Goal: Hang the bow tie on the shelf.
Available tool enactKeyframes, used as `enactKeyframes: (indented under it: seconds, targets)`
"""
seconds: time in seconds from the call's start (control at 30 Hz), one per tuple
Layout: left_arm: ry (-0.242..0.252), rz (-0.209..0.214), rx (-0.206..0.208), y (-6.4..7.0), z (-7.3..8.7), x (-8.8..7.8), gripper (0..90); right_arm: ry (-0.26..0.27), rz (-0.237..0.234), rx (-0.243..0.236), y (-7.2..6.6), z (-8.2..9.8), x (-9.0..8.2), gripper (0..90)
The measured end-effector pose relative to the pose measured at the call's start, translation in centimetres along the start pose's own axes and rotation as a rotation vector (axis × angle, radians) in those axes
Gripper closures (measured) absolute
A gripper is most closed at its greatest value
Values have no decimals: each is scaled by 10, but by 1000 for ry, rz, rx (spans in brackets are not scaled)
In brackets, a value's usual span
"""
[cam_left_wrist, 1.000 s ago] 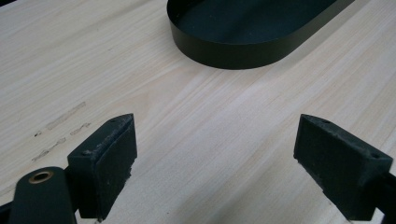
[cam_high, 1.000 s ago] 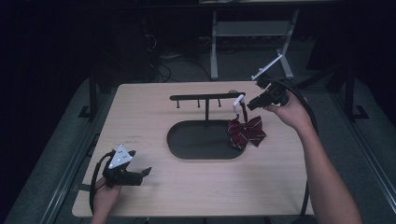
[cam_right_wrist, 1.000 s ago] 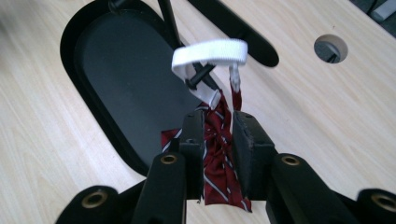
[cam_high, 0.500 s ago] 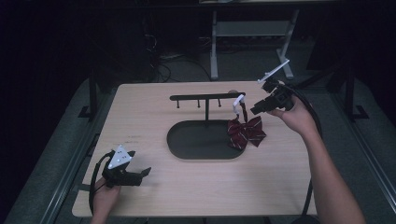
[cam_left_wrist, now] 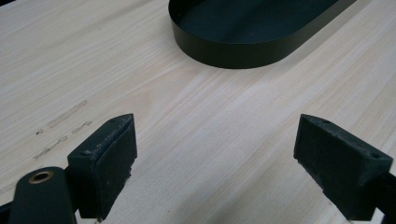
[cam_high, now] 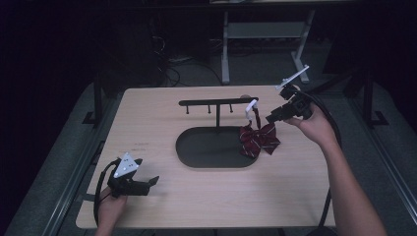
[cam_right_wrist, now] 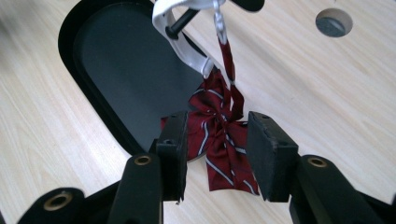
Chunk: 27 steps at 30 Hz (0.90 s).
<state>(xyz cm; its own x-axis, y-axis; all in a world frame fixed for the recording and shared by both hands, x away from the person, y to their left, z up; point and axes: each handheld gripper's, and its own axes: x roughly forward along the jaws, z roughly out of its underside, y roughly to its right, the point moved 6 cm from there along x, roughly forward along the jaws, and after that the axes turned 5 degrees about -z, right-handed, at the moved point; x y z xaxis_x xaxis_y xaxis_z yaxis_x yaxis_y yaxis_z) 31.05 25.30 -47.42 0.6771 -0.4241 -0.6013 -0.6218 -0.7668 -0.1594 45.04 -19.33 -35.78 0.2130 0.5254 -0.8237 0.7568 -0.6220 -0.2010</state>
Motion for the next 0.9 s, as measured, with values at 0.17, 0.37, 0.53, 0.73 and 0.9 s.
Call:
enactKeyframes:
  seconds: [0.17, 0.37, 0.53, 0.73, 0.9]
  targets:
    - [1, -2, -3, 0, 0, 0, 132, -4, 0, 5, 0, 5, 1, 582]
    - [-1, -1, 2, -1, 0, 0, 132, -5, 0, 7, 1, 10, 1, 578]
    - [2, -1, -3, 0, 0, -1, 132, -6, -1, 9, 1, 13, 2, 571]
    - [1, -1, -2, 0, 0, 0, 132, -7, -7, 22, 3, 20, 5, 564]
    - [1, -2, -3, 0, 0, 0, 132, -12, -13, 34, 5, 26, 7, 557]
